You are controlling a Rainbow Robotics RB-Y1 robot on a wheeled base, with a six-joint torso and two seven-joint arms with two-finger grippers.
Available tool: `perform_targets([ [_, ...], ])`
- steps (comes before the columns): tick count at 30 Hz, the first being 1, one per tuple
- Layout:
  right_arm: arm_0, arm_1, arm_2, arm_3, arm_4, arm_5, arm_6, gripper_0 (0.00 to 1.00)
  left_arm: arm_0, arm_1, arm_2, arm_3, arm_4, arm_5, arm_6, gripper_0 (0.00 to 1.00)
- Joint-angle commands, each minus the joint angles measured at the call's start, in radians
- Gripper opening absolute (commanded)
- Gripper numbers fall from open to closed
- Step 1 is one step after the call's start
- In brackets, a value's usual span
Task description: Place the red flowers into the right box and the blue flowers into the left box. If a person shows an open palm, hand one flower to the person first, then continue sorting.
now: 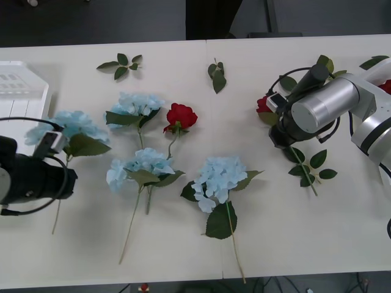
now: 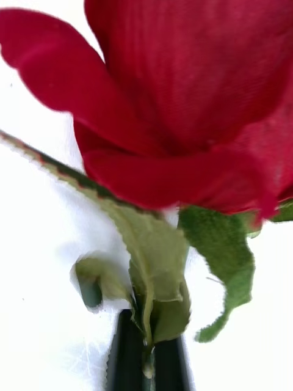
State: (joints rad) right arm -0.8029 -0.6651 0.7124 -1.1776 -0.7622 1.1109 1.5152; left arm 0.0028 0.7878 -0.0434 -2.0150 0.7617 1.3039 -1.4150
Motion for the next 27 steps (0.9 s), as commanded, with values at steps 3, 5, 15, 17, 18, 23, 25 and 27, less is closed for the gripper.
perform_targets([
  [3, 0.004, 0.01, 0.006, -0.025, 0.015, -0.028, -0.036, 0.77, -0.118, 0.185, 0.195, -0.028, 0.071, 0.155, 0.004, 0.0],
  [5, 0.004, 0.006, 0.006, -0.03, 0.017, -0.029, -0.035, 0.83, -0.158, 0.234, 0.211, 0.012, 0.07, 0.192, -0.002, 0.0],
  [15, 0.005, 0.007, 0.007, -0.02, 0.017, -0.028, -0.047, 0.89, -0.382, 0.34, 0.157, 0.502, 0.005, 0.107, -0.197, 0.0],
  [17, 0.005, 0.006, 0.007, -0.014, 0.012, -0.028, -0.049, 0.89, -0.409, 0.34, 0.131, 0.602, -0.033, 0.041, -0.249, 0.0],
  [18, 0.005, 0.007, 0.007, -0.014, 0.011, -0.028, -0.05, 0.89, -0.417, 0.34, 0.119, 0.633, -0.048, 0.017, -0.266, 0.0],
  [23, 0.004, 0.009, 0.006, 0.007, -0.002, -0.029, -0.064, 0.89, -0.455, 0.34, 0.03, 0.72, -0.079, -0.061, -0.297, 0.0],
  [25, 0.002, 0.01, 0.007, 0.024, -0.003, -0.034, -0.063, 0.89, -0.471, 0.338, -0.016, 0.745, -0.099, -0.087, -0.294, 0.0],
  [27, 0.004, 0.01, 0.007, 0.029, -0.005, -0.031, -0.063, 0.89, -0.475, 0.338, -0.039, 0.757, -0.119, -0.106, -0.291, 0.14],
])
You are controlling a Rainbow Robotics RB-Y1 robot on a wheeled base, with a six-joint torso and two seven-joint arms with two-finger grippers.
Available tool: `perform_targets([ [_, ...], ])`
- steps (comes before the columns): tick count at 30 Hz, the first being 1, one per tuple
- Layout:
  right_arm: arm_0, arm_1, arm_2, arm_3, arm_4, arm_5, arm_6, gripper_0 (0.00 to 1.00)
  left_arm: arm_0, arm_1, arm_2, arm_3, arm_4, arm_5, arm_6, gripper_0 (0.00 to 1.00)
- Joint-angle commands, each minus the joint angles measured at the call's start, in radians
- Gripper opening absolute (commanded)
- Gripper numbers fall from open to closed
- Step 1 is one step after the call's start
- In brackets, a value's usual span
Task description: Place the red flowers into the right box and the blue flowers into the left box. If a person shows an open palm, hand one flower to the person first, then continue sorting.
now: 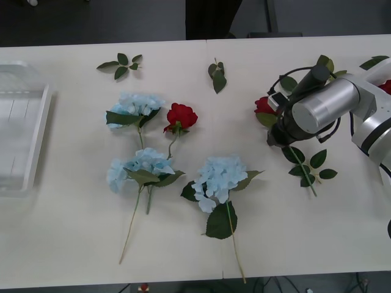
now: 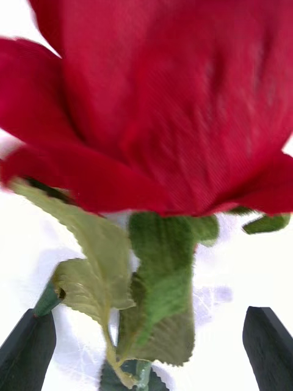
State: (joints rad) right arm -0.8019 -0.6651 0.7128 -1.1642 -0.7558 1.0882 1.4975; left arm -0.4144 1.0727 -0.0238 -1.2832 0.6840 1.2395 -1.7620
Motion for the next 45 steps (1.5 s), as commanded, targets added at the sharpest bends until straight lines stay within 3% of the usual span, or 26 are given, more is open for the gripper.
perform_targets([
  [1, 0.003, 0.012, 0.007, 0.015, -0.014, -0.004, -0.045, 0.89, -0.058, 0.053, -0.064, 0.031, -0.046, -0.051, 0.058, 0.25],
  [3, 0.003, 0.01, 0.007, 0.014, -0.014, 0.004, -0.046, 0.89, -0.058, 0.053, -0.065, 0.053, -0.04, -0.069, 0.058, 0.49],
  [4, 0.003, 0.01, 0.007, 0.014, -0.014, 0.004, -0.046, 0.89, -0.06, 0.053, -0.064, 0.061, -0.038, -0.072, 0.058, 0.53],
  [6, 0.003, 0.01, 0.007, 0.014, -0.016, 0.004, -0.049, 0.89, -0.058, 0.053, -0.065, 0.071, -0.03, -0.084, 0.056, 0.72],
  [8, 0.003, 0.01, 0.007, 0.015, -0.016, 0.007, -0.052, 0.85, -0.06, 0.053, -0.064, 0.071, -0.027, -0.084, 0.058, 0.83],
  [10, 0.003, 0.012, 0.007, 0.015, -0.014, 0.012, -0.056, 0.6, -0.06, 0.055, -0.064, 0.071, -0.004, -0.084, 0.059, 0.89],
  [13, 0.003, 0.013, 0.007, 0.015, -0.01, 0.021, -0.062, 0.32, -0.06, 0.055, -0.047, 0.064, 0.066, -0.083, 0.065, 0.95],
  [16, 0.003, 0.012, 0.007, 0.023, -0.011, 0.022, -0.066, 0.2, -0.06, 0.053, -0.01, 0.035, 0.154, -0.043, 0.088, 0.99],
  [19, 0.003, 0.013, 0.019, 0.035, -0.011, 0.006, -0.069, 0.15, -0.06, 0.053, 0.008, -0.056, 0.238, 0.028, 0.214, 1.0],
  [24, 0.001, 0.012, 0.036, 0.05, -0.016, -0.021, -0.086, 0.01, -0.06, 0.007, 0.008, -0.211, 0.252, 0.097, 0.397, 1.0],
  [31, -0.008, 0.01, -0.022, 0.049, -0.059, 0.007, -0.08, 0.0, -0.069, -0.174, -0.002, -0.347, 0.197, 0.101, 0.639, 1.0],
  [37, -0.02, -0.048, -0.199, -0.009, -0.148, 0.153, -0.01, 0.0, -0.11, -0.309, -0.116, -0.377, 0.075, 0.058, 0.754, 1.0],
  [45, -0.028, -0.2, -0.582, -0.042, -0.2, 0.358, 0.109, 0.0, -0.112, -0.485, -0.258, -0.418, -0.17, 0.035, 0.892, 1.0],
])
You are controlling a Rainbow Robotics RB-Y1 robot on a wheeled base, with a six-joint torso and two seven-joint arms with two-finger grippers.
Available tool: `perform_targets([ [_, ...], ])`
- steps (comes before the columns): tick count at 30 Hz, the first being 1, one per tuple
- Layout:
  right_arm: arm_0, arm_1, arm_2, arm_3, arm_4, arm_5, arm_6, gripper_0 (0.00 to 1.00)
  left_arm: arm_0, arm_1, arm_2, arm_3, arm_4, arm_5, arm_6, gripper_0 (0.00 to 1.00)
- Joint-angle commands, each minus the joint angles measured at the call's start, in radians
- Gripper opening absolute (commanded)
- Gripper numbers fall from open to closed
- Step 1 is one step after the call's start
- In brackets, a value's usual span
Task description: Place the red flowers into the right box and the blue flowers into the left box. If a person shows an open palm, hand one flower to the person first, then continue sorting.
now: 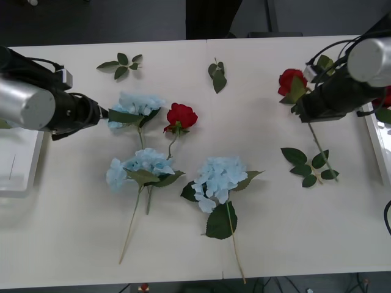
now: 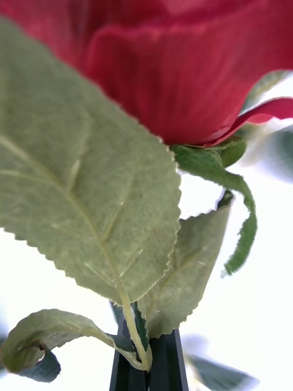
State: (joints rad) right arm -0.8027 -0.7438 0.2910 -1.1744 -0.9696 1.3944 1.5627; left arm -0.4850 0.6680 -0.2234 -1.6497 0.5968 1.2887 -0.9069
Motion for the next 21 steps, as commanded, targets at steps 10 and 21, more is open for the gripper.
perform_targets([
  [10, -0.027, -0.27, -0.187, 0.07, 0.233, -0.021, 0.076, 0.0, -0.049, -0.231, -0.177, -0.025, -0.278, -0.06, 0.135, 1.0],
  [21, -0.027, -0.264, 0.005, 0.358, 0.37, -0.354, 0.065, 0.0, -0.132, -0.245, -0.231, 0.195, -0.265, -0.184, 0.097, 1.0],
])
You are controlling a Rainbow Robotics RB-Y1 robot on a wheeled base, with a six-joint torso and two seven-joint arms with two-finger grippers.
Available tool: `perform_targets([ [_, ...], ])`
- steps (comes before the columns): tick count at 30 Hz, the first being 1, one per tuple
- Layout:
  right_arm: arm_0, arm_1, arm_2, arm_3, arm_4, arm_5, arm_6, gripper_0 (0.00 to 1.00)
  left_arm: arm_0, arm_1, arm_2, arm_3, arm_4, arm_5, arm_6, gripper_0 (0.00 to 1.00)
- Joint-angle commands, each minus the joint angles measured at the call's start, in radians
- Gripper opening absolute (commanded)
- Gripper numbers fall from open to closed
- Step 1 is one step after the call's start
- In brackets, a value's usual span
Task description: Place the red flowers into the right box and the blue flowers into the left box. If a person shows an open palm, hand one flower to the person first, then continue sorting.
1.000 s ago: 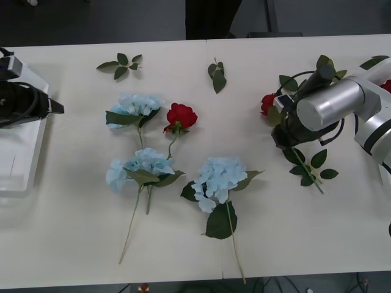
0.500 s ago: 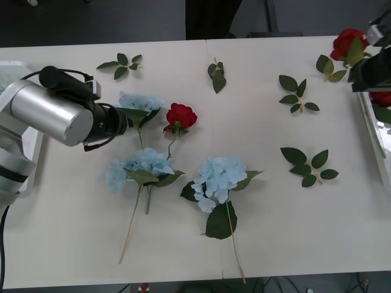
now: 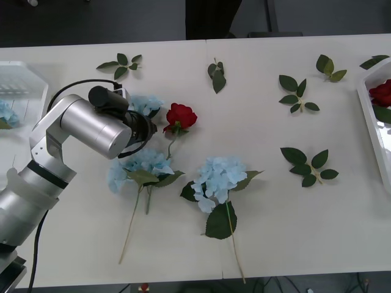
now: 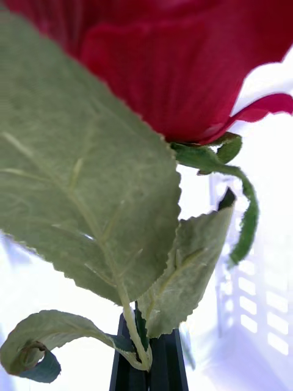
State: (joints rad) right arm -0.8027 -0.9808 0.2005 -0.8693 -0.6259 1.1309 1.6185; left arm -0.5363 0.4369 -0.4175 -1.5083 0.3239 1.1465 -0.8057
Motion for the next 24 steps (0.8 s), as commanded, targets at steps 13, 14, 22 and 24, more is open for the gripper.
perform_targets([
  [13, -0.027, 0.044, 0.178, 0.162, 0.111, -0.221, -0.066, 0.0, -0.151, -0.018, -0.093, 0.189, 0.072, -0.077, -0.036, 1.0],
  [14, -0.027, 0.044, 0.178, 0.161, 0.115, -0.223, -0.066, 0.0, -0.151, -0.018, -0.093, 0.191, 0.073, -0.077, -0.038, 0.99],
  [22, -0.032, 0.042, 0.178, 0.162, 0.186, -0.246, -0.06, 0.39, -0.151, -0.018, -0.093, 0.201, 0.083, -0.076, -0.05, 0.09],
  [24, -0.041, 0.039, 0.178, 0.161, 0.189, -0.244, -0.055, 0.47, -0.151, -0.018, -0.093, 0.203, 0.083, -0.076, -0.05, 0.02],
])
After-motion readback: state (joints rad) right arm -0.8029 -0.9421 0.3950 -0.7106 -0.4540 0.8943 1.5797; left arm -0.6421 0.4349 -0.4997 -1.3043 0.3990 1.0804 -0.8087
